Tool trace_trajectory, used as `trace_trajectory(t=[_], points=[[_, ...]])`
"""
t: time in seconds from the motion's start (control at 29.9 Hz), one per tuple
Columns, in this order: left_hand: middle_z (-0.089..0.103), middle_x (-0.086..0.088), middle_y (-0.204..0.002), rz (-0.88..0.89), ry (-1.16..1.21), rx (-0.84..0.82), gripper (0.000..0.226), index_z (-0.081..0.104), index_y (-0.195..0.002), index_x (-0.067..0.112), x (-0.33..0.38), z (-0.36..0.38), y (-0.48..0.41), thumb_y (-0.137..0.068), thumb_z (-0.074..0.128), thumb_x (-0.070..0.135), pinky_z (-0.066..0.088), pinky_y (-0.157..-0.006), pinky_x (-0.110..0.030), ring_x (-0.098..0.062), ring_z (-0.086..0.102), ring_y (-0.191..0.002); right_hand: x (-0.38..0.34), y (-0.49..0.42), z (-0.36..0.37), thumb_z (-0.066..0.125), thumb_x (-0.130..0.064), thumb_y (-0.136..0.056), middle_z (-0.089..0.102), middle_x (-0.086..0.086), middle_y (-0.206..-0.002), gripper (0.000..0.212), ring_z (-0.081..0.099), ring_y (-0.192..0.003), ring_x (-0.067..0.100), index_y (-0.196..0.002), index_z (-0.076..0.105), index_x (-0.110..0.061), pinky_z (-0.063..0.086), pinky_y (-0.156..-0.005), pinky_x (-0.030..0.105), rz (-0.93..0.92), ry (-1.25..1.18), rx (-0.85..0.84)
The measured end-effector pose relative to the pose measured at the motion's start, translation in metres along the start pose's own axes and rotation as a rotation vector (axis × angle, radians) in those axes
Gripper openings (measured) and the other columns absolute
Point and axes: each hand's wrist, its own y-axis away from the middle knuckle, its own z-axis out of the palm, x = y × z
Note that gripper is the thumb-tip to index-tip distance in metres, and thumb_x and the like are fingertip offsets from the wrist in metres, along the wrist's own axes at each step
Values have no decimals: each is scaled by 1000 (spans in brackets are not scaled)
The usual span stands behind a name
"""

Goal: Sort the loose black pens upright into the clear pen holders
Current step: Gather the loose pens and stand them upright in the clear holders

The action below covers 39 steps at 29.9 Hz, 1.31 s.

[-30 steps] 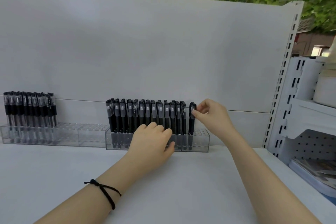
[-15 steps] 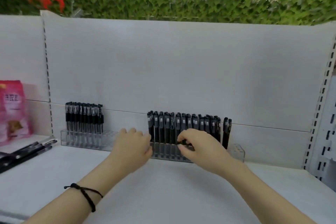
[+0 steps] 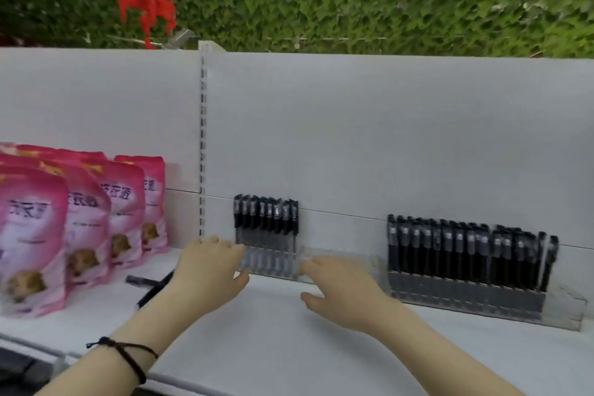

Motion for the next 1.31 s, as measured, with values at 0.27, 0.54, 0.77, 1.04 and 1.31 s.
trace_trajectory(t=[0.27,0.54,0.77,1.04,1.31], points=[[64,6,-75,55,121,-12,24,60,-85,24,-81,51,1,-83,59,48,34,-59,-27,-19,60,-74,-69,-69,24,46,-40,-96,54,1,-120,37,52,-110,23,-125,48,-18,46,-84,34,118,-57,-37],[66,6,-95,-132,433,-199,23,56,-101,26,-115,74,-23,-93,41,41,49,-70,-29,-16,60,-85,-111,-131,29,56,-52,-88,52,-3,-64,43,50,-63,17,-62,46,-19,41,-61,29,422,-389,-125],[68,8,-92,-208,580,-201,21,61,-97,27,-110,87,-20,-92,43,36,45,-62,-26,-16,62,-81,-129,-164,51,69,-58,-74,43,-5,-55,52,38,-50,11,-56,38,-19,28,-47,27,561,-498,-255],[70,0,-77,-354,907,-234,42,67,-81,15,-100,77,-18,-96,44,46,54,-68,-34,-19,66,-71,-110,-152,43,69,-23,-81,60,3,-63,17,46,-48,12,-73,62,-10,35,-46,20,635,-906,-196],[59,2,-55,-609,1652,-267,29,62,-77,9,-99,73,-24,-98,52,26,39,-50,-17,-12,50,-53,-127,-156,36,62,-39,-91,65,1,-67,31,43,-46,8,-77,69,-11,28,-40,17,492,-1108,-99]])
